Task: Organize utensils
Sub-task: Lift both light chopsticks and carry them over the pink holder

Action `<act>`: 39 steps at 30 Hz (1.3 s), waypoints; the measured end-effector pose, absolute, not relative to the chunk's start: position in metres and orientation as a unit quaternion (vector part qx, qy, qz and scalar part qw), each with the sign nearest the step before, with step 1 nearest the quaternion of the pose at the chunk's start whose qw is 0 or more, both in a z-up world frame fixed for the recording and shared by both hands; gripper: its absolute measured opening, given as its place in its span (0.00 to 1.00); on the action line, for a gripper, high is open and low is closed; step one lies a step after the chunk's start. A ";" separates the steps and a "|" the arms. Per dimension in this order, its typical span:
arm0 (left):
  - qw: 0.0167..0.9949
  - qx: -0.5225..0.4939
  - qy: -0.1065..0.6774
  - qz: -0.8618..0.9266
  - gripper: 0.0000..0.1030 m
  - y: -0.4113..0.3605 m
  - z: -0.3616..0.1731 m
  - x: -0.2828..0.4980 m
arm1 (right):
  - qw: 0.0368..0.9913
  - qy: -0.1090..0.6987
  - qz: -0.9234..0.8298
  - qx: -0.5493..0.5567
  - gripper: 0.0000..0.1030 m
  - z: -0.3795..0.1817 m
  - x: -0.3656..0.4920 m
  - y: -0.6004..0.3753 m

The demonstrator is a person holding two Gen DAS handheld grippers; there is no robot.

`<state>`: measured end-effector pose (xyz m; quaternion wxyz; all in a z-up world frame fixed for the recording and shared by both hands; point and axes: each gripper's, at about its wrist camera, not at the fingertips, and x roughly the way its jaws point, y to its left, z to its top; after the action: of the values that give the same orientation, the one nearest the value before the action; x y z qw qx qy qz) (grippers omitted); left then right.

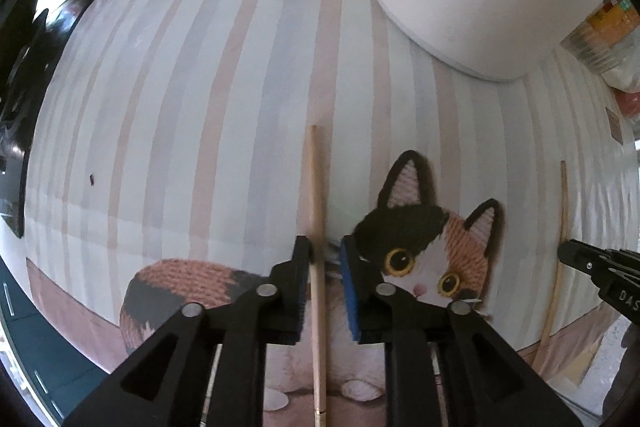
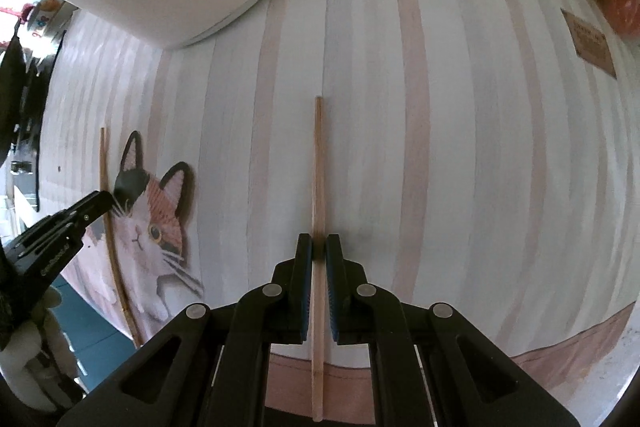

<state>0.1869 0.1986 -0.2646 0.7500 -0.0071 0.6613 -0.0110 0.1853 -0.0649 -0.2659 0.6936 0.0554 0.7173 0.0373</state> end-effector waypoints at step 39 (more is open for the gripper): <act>0.875 0.023 0.480 -0.048 0.04 0.142 -0.086 0.118 | 0.856 0.499 0.074 0.114 0.06 -0.127 0.132 -0.063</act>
<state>0.1184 0.1421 -0.0865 0.8755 0.0226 0.4803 -0.0485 0.1320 -0.0625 -0.1269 0.8560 0.1142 0.4987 0.0739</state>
